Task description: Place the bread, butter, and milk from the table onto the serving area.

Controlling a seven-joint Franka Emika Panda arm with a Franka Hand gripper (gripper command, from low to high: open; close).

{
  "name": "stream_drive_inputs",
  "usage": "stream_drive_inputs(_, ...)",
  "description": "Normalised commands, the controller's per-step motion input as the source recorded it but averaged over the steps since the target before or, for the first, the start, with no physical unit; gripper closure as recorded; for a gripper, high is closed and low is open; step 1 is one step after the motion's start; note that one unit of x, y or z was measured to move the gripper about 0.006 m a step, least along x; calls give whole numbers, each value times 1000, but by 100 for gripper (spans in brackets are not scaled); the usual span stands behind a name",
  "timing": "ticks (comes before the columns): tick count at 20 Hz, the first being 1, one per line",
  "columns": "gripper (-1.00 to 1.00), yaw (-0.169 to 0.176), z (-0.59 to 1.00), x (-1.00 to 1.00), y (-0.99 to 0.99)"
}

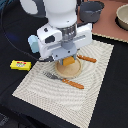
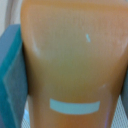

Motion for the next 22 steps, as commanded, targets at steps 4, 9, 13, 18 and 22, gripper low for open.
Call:
stream_drive_inputs(4, 100, 0, 274, 890, -326)
stream_drive_inputs(9, 100, 0, 48, 714, -86)
stream_drive_inputs(13, -100, 14, 185, 529, 9)
stream_drive_inputs(18, -100, 2, 681, 318, -26)
stream_drive_inputs(22, -100, 20, 664, 81, -65)
